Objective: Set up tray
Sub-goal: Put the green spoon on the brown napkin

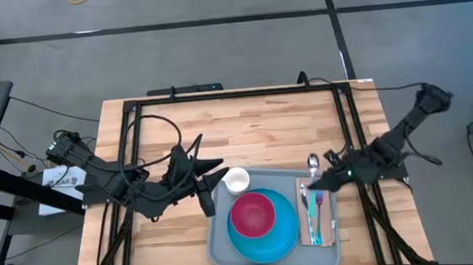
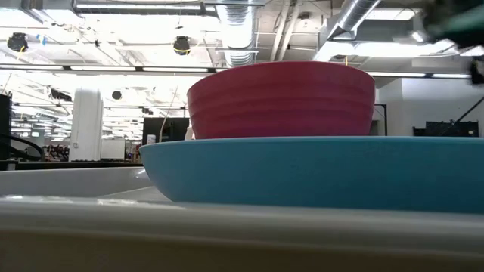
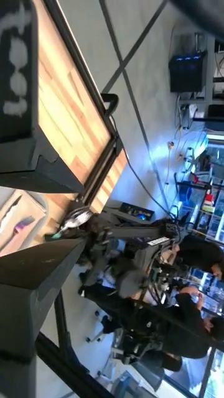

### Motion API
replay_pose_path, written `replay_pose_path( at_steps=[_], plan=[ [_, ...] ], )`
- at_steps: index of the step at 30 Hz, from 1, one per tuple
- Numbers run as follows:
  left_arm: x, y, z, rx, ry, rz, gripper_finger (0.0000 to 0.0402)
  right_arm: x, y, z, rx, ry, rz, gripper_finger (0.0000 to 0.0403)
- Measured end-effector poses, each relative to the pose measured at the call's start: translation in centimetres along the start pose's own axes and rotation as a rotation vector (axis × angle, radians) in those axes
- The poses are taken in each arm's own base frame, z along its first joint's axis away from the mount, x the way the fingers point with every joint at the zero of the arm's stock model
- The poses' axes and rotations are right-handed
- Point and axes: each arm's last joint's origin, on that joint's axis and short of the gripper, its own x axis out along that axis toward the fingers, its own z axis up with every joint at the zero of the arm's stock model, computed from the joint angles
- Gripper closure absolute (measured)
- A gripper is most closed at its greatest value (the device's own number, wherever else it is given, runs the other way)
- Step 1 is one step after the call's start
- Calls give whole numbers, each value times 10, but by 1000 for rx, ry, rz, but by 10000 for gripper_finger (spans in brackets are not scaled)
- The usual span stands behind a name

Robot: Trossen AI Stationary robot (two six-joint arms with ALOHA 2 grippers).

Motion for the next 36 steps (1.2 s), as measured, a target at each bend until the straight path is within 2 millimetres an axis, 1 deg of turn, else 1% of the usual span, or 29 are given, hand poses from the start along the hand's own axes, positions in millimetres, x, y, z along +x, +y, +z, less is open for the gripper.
replay_pose_path(
  at_steps=[3, 6, 9, 12, 15, 18, 21, 23, 29, 31, 36],
  plan=[
    [0, 1, -2, 14, 11, 7, 284, 1, -18, -20, 77, 97, -59, 364],
    [1, 2, -3, 24, 18, 14, 284, 3, -30, -35, 121, 109, -128, 366],
    [2, 3, -3, 32, 19, 25, 284, 4, -36, -48, 159, 104, -167, 374],
    [2, 4, -3, 36, 14, 39, 284, 7, -43, -62, 194, 126, -233, 371],
    [2, 5, -4, 48, 18, 48, 284, 10, -53, -76, 184, 142, -302, 362],
    [2, 5, -4, 52, 20, 49, 284, 11, -58, -88, 172, 167, -326, 366],
    [2, 5, -4, 52, 20, 49, 284, 14, -61, -94, 169, 156, -327, 376],
    [2, 5, -4, 52, 20, 49, 284, 17, -62, -94, 165, 139, -333, 376],
    [2, 6, -6, 17, 28, 52, 284, 26, -70, -95, 138, 96, -392, 340],
    [2, 6, -7, 4, 33, 55, 284, 29, -74, -96, 128, 91, -413, 338],
    [2, 7, -8, -29, 41, 61, 284, 36, -79, -101, 147, 141, -472, 344]
  ],
)
